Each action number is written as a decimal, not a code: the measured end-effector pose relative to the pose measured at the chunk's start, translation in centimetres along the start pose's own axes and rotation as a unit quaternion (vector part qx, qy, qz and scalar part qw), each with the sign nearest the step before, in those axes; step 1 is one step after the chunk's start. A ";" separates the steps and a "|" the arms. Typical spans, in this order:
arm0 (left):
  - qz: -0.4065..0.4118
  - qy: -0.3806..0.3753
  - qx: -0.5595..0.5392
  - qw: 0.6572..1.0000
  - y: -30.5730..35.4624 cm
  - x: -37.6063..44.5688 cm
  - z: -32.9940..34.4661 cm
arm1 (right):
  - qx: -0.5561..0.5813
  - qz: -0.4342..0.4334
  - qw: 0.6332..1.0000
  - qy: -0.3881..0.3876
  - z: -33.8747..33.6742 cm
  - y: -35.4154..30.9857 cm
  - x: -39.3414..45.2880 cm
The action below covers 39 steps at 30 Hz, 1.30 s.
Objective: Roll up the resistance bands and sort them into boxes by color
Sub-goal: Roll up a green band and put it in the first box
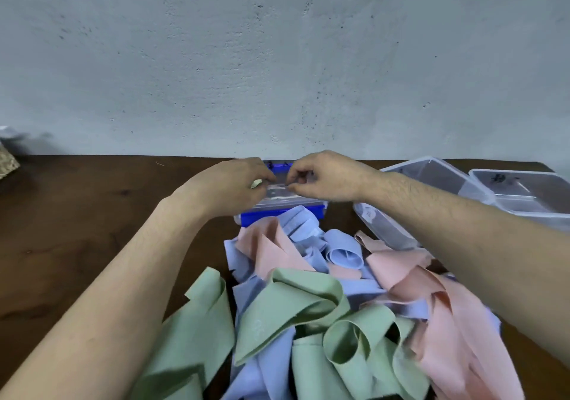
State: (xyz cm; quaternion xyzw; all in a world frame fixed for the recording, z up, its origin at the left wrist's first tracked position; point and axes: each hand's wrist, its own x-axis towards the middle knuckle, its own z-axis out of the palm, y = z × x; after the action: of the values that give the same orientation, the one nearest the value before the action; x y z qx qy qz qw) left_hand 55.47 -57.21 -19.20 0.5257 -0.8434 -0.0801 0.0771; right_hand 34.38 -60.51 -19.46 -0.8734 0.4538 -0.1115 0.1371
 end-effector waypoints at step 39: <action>-0.054 0.163 -0.336 0.926 26.7 -7.3 5.3 | 0.545 0.057 0.836 0.036 -0.7 3.7 -27.5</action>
State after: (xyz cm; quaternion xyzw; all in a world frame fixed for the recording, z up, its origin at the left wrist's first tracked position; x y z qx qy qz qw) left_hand 34.21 -38.76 -18.95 0.5195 -0.7132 -0.2758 0.3812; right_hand 15.84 -39.96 -22.04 -0.6252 0.3733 -0.3640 0.5808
